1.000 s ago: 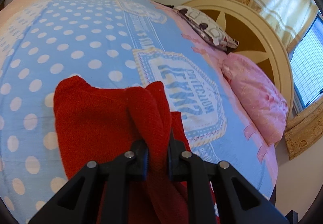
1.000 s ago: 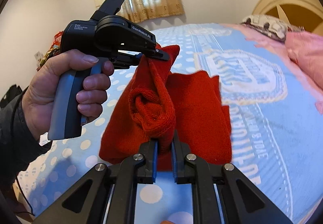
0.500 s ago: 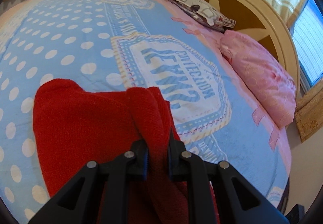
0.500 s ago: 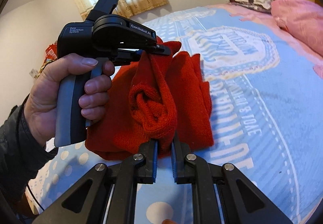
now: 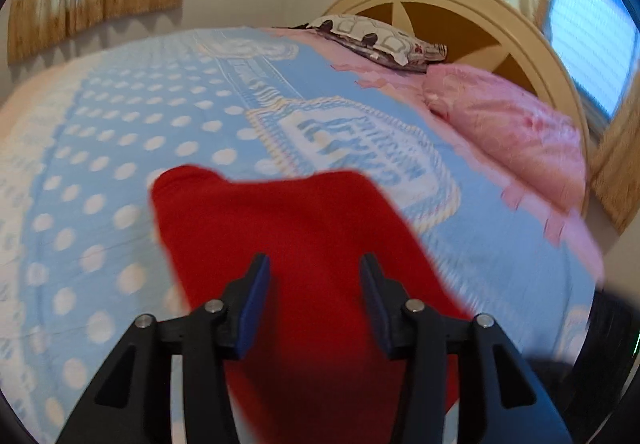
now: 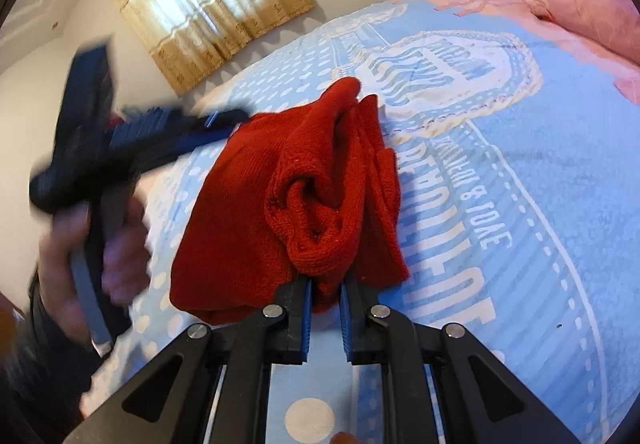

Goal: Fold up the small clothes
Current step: 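Open both tools and release the folded side onto the bundle, then press the folded red bundle flat with the right tool fingers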

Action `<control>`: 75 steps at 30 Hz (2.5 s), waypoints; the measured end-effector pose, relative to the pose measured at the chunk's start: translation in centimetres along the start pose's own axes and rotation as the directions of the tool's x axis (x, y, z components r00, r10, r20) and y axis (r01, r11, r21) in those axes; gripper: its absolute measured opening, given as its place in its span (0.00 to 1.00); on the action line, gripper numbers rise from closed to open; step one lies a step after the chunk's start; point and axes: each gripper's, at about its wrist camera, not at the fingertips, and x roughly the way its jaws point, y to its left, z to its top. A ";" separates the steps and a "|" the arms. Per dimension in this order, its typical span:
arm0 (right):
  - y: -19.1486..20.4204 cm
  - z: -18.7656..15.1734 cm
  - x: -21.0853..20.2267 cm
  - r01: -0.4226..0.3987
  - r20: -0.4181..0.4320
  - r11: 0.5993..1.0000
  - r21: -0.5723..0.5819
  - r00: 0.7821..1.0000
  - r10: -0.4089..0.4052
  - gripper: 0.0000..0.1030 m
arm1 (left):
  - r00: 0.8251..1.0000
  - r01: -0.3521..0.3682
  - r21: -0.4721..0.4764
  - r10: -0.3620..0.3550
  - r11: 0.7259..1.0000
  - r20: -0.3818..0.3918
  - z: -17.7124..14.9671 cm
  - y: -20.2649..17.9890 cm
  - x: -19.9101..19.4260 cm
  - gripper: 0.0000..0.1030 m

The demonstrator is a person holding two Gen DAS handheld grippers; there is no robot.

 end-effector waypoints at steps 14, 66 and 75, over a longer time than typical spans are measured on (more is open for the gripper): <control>4.4 3.6 -1.9 0.059 0.102 0.992 -0.108 0.994 -0.048 0.42 | 0.992 -0.115 0.098 0.109 0.989 0.067 -6.9 0.5 -1.1 0.63; 5.3 9.3 7.5 0.230 -0.026 0.925 -0.304 0.968 -0.249 0.35 | 0.992 -0.091 -0.017 0.092 0.996 0.091 -8.4 2.1 -2.9 0.99; 4.9 10.3 12.6 0.196 -0.135 0.909 -0.367 0.956 -0.260 0.33 | 0.996 -0.076 0.000 0.076 0.997 0.035 -8.6 1.8 -1.6 0.99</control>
